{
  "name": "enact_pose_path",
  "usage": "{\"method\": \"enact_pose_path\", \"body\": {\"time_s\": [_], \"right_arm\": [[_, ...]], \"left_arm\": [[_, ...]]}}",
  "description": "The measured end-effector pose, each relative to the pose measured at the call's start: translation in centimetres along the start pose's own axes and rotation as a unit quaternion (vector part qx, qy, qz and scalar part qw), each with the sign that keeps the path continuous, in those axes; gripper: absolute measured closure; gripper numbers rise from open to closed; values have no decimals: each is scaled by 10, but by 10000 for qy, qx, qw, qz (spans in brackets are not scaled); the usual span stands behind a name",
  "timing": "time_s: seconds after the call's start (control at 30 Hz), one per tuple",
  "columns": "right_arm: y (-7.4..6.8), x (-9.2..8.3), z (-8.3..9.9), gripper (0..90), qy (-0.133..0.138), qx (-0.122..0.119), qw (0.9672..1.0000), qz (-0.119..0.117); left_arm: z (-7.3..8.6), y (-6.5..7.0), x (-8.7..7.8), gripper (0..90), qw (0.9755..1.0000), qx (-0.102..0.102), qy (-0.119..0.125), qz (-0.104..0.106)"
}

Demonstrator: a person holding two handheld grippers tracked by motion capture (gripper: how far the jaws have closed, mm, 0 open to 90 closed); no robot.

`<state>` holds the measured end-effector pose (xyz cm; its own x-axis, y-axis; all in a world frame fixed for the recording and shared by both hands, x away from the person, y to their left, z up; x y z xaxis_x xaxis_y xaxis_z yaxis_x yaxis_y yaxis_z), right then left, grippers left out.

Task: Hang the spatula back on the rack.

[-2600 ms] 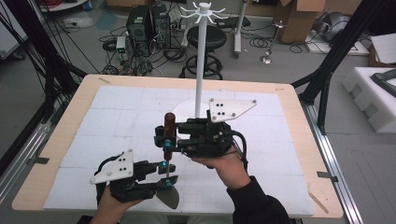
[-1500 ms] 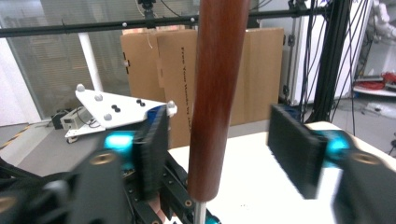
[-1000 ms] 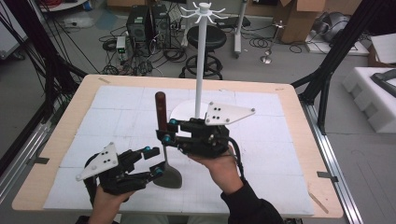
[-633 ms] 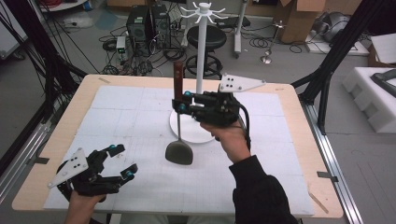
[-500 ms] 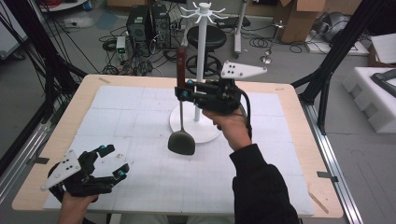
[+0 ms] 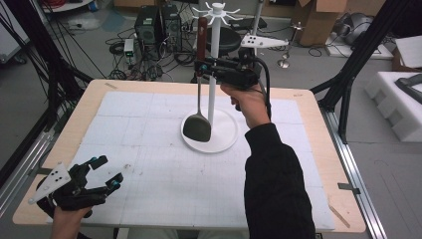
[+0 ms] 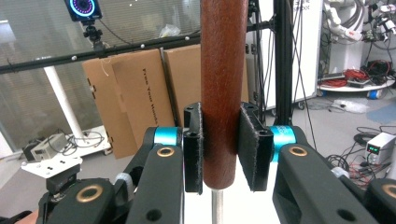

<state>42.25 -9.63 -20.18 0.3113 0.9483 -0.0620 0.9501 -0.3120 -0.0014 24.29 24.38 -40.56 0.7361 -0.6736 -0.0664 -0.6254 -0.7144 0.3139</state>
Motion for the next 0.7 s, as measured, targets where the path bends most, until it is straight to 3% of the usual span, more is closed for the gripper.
{"method": "enact_pose_path", "body": {"time_s": [0.37,0.7], "right_arm": [[21,-4,5,738,-85,144,9996,239],[28,-4,8,730,-159,48,9988,453]], "left_arm": [[3,3,3,176,9999,-8,-118,31],[6,-1,2,178,9999,-77,-144,-20]]}}
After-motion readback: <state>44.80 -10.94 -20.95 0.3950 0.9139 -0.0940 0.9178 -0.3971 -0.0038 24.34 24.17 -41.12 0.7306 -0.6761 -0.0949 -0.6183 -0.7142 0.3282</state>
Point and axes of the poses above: each handheld gripper's, and its own axes: x roughly forward along the jaws, z roughly out of its underside, y roughly to its right, the point moved 5 cm from there along x, roughly forward along the jaws, and after that the axes turned 10 degrees about -x, right-handed, at the moved point
